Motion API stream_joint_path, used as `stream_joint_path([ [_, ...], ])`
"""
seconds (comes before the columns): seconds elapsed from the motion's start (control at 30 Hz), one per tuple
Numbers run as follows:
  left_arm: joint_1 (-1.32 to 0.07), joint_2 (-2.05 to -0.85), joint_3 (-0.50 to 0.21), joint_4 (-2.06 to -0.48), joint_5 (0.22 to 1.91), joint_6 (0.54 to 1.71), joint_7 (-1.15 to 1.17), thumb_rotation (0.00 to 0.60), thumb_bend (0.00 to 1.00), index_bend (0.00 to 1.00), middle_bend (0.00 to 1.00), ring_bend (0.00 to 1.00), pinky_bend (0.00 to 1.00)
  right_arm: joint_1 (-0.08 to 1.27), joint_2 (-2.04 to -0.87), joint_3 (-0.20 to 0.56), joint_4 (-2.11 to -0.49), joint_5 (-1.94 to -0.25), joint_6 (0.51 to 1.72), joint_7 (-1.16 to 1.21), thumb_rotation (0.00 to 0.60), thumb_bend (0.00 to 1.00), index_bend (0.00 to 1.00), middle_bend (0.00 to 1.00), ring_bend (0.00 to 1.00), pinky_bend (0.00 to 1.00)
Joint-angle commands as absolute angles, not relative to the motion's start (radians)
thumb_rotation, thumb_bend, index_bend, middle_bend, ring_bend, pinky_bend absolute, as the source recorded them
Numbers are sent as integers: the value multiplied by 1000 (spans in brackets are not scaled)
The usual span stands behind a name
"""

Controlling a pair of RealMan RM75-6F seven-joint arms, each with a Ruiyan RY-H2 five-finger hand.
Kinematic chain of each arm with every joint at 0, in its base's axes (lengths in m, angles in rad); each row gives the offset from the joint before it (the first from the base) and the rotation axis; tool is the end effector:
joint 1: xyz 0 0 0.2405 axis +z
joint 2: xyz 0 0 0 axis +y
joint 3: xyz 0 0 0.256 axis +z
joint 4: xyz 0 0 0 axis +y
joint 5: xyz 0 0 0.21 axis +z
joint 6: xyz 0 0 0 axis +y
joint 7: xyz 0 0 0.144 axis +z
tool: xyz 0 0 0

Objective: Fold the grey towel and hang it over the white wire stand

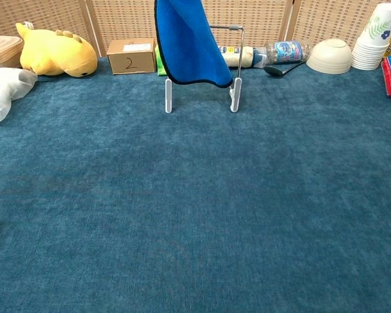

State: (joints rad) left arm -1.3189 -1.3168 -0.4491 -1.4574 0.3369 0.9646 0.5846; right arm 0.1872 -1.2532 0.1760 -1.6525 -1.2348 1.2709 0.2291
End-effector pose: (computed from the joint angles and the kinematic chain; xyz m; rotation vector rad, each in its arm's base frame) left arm 0.0397 0.4705 0.1155 -1.5495 -0.9006 -1.1083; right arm -0.3000 -0.2325 0.1109 1.1082 -1.3623 1.1212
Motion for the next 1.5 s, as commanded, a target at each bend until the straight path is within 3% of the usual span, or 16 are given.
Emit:
stream_joint_path([
  [0.03, -1342, -1361, -444, -1380, 335, 945, 582, 600, 533, 761, 291, 67, 0, 185, -1253, 176, -1653, -1232, 1273, 227, 600, 258, 15, 32, 0, 0],
  [0.43, -1436, -1538, -455, -1086, 384, 854, 548, 600, 530, 758, 290, 67, 0, 167, -1247, 175, -1664, -1218, 1287, 211, 600, 256, 14, 37, 0, 0],
  [1.5, -1532, -1829, -474, -560, 562, 699, 457, 600, 527, 747, 288, 68, 0, 148, -1224, 184, -1691, -1202, 1301, 183, 600, 253, 13, 37, 0, 0],
])
